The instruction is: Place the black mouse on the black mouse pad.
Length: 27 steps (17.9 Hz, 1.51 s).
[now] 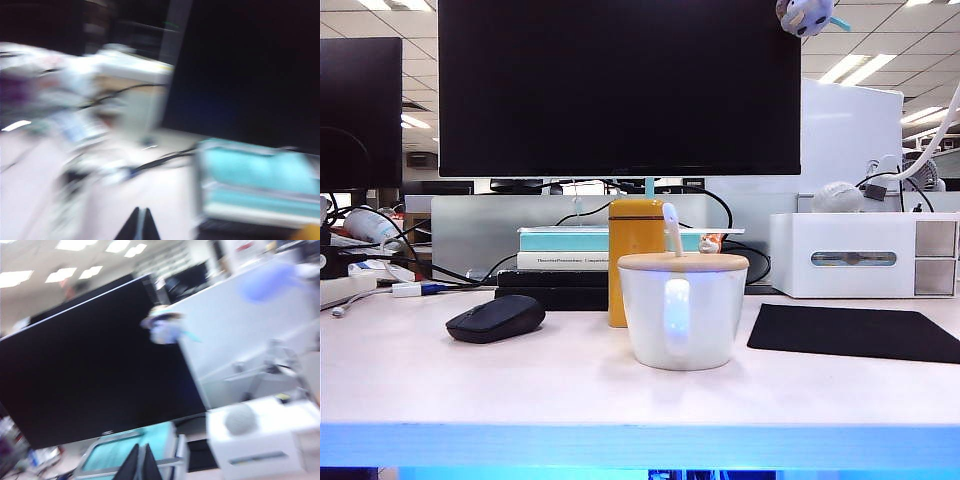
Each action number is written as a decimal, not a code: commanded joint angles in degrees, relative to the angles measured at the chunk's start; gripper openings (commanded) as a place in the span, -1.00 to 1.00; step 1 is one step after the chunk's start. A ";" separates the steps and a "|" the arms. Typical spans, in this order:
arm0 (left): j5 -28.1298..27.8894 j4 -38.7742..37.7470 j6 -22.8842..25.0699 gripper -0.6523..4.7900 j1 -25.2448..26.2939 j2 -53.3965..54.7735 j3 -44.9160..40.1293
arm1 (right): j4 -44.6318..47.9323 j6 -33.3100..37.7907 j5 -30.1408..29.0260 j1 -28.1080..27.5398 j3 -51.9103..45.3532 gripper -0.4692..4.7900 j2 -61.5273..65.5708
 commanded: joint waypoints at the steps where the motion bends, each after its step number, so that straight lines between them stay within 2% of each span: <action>1: 11.39 -3.52 1.49 -0.77 -0.02 10.03 9.11 | 0.04 -1.46 -2.93 -0.02 8.11 -0.83 9.62; 3: 20.09 -4.72 1.81 -0.77 -0.04 17.59 13.07 | -0.35 -3.85 -5.68 0.02 13.77 -0.83 16.98; 5: 30.69 -10.40 2.80 -0.77 -0.81 24.87 15.26 | -5.20 -4.00 -10.51 0.04 20.26 -0.83 24.50; 7: 35.10 -12.59 4.83 -0.77 -1.62 28.44 15.30 | -9.25 -5.11 -11.61 0.09 23.71 -0.83 28.61; 8: 33.73 -13.77 8.79 -0.77 -2.95 29.57 15.30 | -9.27 -5.70 -11.61 0.11 24.22 -0.83 29.66; 10: 23.69 -15.52 15.96 -0.77 -7.65 31.50 15.30 | -8.52 -6.12 -11.78 0.20 24.22 -0.83 30.53; 11: 21.18 -15.47 17.57 -0.77 -9.18 31.91 15.30 | -8.48 -6.10 -11.76 0.20 24.22 -0.83 30.73; 12: 15.65 -15.17 19.28 -0.77 -12.31 32.87 15.30 | -8.57 -6.08 -11.76 0.20 24.22 -0.83 31.10; 14: 6.54 -14.49 19.41 -0.77 -16.06 35.23 15.30 | -8.90 -6.12 -11.76 0.20 24.22 -0.83 31.17; 15: 4.31 -14.25 19.15 -0.77 -17.22 36.89 15.30 | -8.83 -6.12 -11.76 0.22 24.22 -0.83 31.17; 19: 4.68 -14.69 18.36 -0.77 -18.64 43.08 15.30 | -8.90 -6.14 -11.76 0.22 24.22 -0.83 31.19; 20: 5.27 -15.30 18.40 -0.68 -18.64 44.46 15.30 | -8.90 -6.14 -11.76 0.22 24.22 -0.83 31.19; 21: 5.09 -16.11 17.90 0.24 -18.64 45.62 15.30 | -8.94 -6.14 -11.80 0.22 24.22 -0.83 31.19; 22: 5.09 -16.94 17.27 1.00 -18.64 46.25 15.28 | -8.96 -6.14 -11.80 0.24 24.22 -0.83 31.19; 27: 5.11 -17.57 15.98 1.00 -18.75 48.78 15.28 | -9.31 -6.12 -12.81 0.76 24.22 -0.83 31.19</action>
